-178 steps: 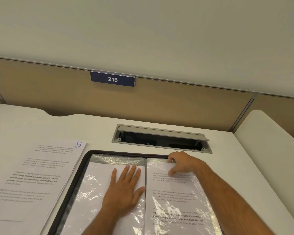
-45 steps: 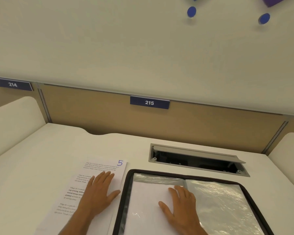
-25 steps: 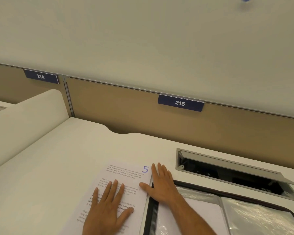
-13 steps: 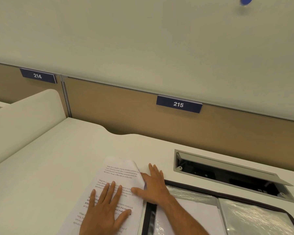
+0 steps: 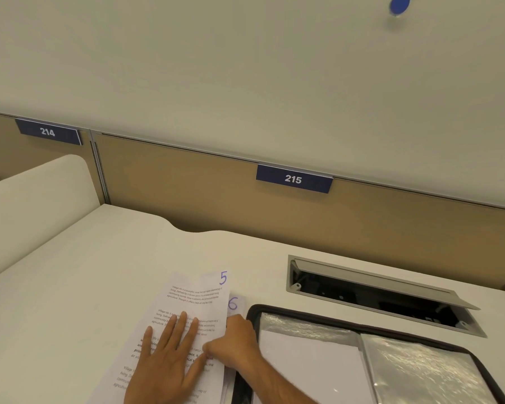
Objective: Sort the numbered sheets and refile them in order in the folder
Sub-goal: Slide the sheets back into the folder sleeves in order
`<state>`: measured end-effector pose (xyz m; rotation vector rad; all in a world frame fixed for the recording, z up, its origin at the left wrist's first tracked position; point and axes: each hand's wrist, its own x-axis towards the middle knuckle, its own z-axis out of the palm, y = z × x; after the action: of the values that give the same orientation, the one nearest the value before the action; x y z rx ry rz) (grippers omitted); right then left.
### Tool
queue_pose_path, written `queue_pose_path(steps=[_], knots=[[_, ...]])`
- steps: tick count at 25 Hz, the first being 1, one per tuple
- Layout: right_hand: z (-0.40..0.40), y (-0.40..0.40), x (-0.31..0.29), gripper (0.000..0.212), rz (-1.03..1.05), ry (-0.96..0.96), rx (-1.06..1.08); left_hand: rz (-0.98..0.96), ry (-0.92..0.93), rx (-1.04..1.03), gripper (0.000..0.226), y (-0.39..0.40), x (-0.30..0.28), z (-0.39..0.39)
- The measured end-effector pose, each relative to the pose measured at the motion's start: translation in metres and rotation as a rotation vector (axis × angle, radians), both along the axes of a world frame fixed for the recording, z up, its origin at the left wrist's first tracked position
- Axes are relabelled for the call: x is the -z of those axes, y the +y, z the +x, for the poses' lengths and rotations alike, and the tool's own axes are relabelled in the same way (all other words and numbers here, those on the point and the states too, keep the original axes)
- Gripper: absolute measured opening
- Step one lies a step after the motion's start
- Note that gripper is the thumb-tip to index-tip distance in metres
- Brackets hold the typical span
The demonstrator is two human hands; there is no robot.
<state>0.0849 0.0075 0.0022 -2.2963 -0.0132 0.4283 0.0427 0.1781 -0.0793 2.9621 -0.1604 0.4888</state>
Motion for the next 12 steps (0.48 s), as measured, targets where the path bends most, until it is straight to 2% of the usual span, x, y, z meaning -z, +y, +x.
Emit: queue_pose_path(steps=[4,9,12], knots=[[-0.004,-0.001,0.005,0.034,0.057,0.027,0.104,-0.006,0.042,0.015,0.071,0.001,-0.005,-0.001],[-0.013,-0.002,0.0,0.036,0.248,0.056,0.191,-0.07,0.15,0.02,0.078,0.004,-0.017,-0.004],[-0.017,-0.014,-0.013,0.021,0.351,0.047,0.215,-0.159,0.107,-0.005,0.091,0.002,-0.036,-0.001]])
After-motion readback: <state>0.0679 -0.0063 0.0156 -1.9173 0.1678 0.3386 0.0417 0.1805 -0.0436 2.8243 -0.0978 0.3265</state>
